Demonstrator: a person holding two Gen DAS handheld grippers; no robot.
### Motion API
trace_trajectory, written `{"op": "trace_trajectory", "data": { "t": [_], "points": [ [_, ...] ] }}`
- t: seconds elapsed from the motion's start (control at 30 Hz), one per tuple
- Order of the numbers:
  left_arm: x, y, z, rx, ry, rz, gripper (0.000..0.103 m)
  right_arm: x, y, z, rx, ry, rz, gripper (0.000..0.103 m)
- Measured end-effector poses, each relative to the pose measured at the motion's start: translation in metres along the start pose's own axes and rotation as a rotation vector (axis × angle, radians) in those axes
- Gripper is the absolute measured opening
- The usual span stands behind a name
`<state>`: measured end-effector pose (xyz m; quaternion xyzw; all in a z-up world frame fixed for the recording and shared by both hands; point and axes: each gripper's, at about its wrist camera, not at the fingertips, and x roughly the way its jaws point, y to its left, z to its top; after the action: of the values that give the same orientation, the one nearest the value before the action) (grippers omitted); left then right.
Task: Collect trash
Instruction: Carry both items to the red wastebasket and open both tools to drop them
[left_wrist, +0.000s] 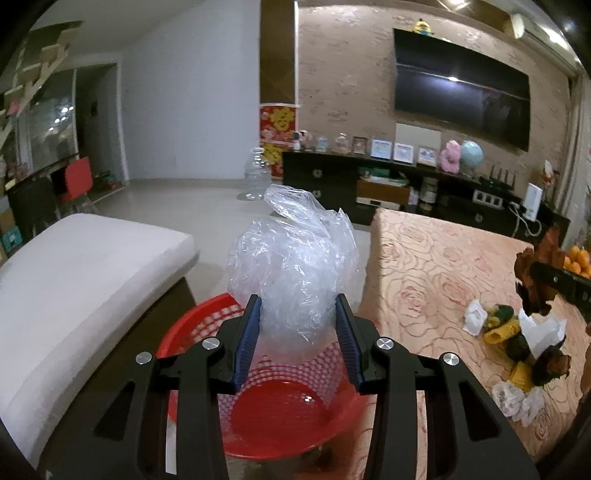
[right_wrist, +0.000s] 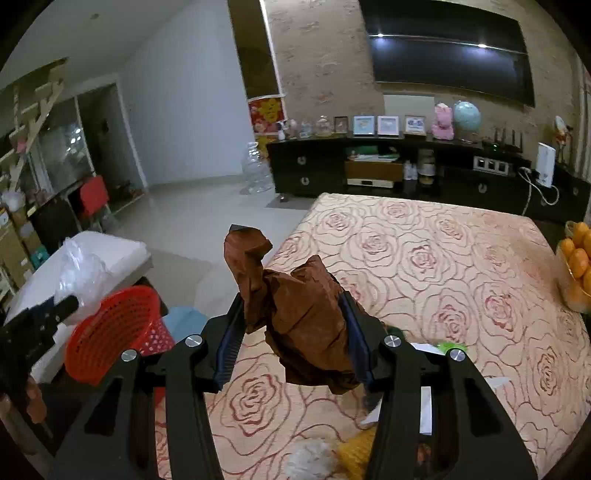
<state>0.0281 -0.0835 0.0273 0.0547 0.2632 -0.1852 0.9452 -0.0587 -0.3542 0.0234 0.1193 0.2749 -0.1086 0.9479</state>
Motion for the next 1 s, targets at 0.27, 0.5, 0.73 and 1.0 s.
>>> {"op": "trace_trajectory", "data": {
  "t": [0.27, 0.5, 0.73, 1.0],
  "points": [
    [-0.002, 0.033, 0.0, -0.044, 0.01, 0.07, 0.039, 0.013, 0.049, 0.003, -0.062, 0.024, 0.083, 0.049],
    [0.004, 0.053, -0.001, -0.087, 0.033, 0.133, 0.039, 0.031, 0.103, 0.019, -0.132, 0.061, 0.213, 0.049],
    [0.027, 0.062, -0.013, -0.095, 0.094, 0.16, 0.039, 0.057, 0.134, 0.019, -0.164, 0.105, 0.315, 0.049],
    [0.05, 0.064, -0.027, -0.088, 0.183, 0.123, 0.039, 0.086, 0.162, 0.003, -0.188, 0.186, 0.359, 0.049]
  ]
}}
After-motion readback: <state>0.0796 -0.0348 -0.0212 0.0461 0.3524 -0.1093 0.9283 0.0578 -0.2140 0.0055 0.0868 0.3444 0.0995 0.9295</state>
